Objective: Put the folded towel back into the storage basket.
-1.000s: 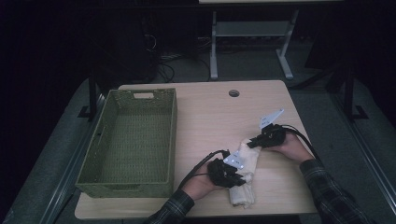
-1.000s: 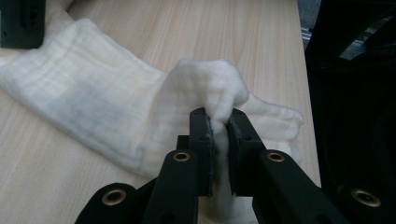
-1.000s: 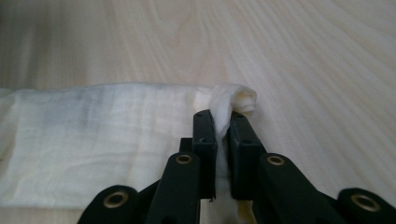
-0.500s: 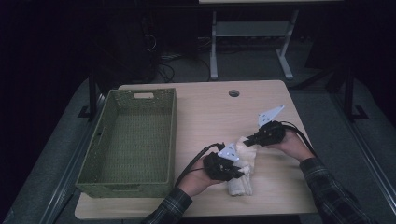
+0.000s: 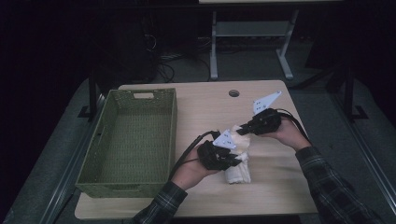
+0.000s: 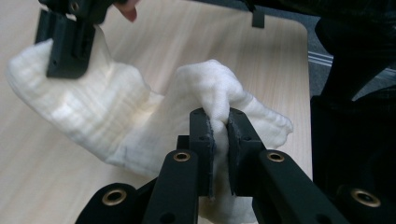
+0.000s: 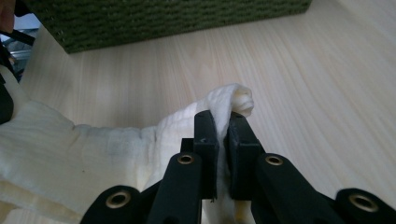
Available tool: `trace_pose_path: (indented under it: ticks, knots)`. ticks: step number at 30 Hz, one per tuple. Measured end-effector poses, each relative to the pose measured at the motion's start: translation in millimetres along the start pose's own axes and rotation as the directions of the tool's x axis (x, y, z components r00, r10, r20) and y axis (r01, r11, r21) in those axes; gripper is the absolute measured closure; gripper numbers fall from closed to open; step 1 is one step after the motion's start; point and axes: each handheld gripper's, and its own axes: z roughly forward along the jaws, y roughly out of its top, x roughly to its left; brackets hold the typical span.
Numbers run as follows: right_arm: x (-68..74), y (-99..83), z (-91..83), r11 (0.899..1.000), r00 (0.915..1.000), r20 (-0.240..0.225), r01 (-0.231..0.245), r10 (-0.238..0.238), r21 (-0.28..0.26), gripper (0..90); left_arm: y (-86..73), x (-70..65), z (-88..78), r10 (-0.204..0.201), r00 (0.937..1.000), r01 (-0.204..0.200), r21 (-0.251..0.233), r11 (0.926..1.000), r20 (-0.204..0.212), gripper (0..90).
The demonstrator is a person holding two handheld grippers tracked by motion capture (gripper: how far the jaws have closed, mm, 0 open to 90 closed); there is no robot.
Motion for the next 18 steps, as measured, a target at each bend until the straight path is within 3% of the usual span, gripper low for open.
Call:
trace_pose_path:
  ticks: [9,18]
  knots:
    - [1.0,28.0,-1.9,1.000,0.9995,-0.012,0.030,-0.030,-0.009,84.1,4.0,4.3,-21.2,-0.009,0.9996,0.009,-0.009,0.9999,-0.027,81.9]
    - [-0.4,63.6,3.6,0.997,0.9977,-0.013,0.067,-0.067,-0.025,84.1,2.1,16.4,-57.5,-0.003,0.9962,0.001,-0.024,0.9997,-0.087,81.9]
